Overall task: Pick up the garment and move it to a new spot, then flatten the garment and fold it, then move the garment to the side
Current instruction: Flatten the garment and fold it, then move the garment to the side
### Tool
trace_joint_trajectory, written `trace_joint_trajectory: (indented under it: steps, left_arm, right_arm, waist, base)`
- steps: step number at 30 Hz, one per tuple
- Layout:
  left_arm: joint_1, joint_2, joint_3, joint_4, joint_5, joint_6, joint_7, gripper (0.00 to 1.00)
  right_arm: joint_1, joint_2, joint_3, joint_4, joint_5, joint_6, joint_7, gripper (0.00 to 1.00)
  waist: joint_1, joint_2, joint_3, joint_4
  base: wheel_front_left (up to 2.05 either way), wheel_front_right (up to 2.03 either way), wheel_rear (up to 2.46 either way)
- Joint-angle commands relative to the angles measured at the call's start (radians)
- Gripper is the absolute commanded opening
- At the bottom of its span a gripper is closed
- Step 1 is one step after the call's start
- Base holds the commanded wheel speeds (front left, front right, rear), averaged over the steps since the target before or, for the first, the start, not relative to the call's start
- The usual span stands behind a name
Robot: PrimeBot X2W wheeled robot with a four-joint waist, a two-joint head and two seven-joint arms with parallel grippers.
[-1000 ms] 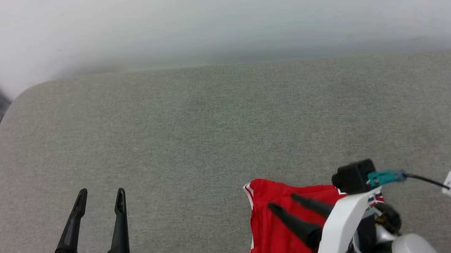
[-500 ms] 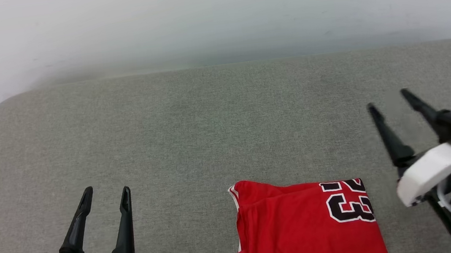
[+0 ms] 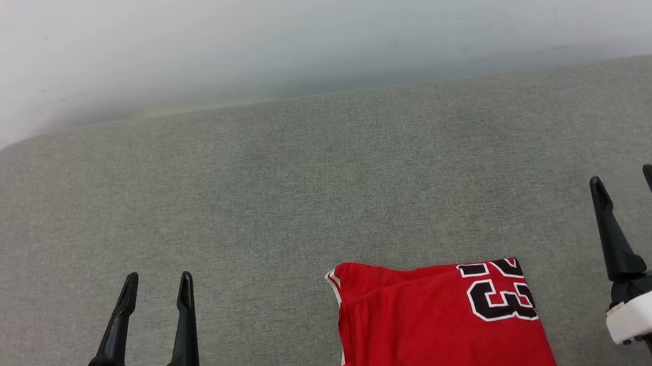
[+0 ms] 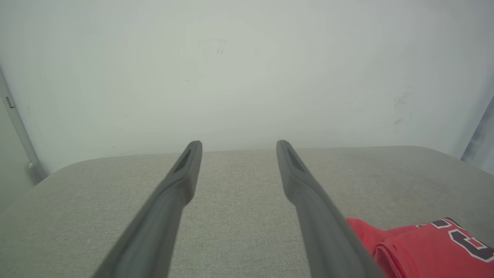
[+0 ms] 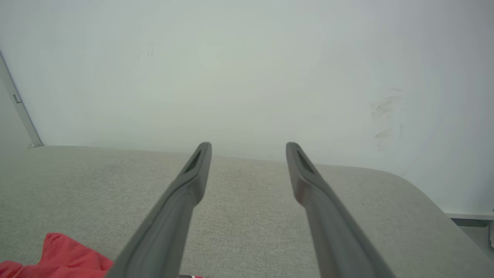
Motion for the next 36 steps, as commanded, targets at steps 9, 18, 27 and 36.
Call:
trace_joint_trajectory:
  steps: [9,18,27,36]
  left_arm:
    - [-0.005,0.001,-0.008,0.002,-0.002,-0.001,-0.005,1.0]
    - [-0.008,0.006,-0.01,0.004,-0.001,-0.001,-0.005,1.0]
    - [-0.022,0.01,-0.018,0.008,-0.004,-0.001,-0.005,1.0]
    - [-0.06,0.014,-0.041,0.016,-0.003,-0.001,-0.005,1.0]
  right_arm:
    - [0.022,0.024,0.019,0.003,-0.012,0.0,-0.017,1.0]
    - [0.025,0.021,0.022,-0.006,-0.003,0.0,-0.003,1.0]
    - [0.036,-0.018,0.067,-0.03,0.079,-0.001,0.271,1.0]
    - [0.072,0.001,0.049,-0.092,0.134,0.0,0.787,1.0]
  waist:
    - [0.0,0.0,0.001,0.002]
    - [0.0,0.0,0.01,0.01]
    - [0.0,0.0,0.047,0.02]
    - [0.0,0.0,0.11,0.048]
  base:
    - [0.0,0.0,0.0]
    - [0.0,0.0,0.0]
    - [0.0,0.0,0.0]
    - [0.0,0.0,0.0]
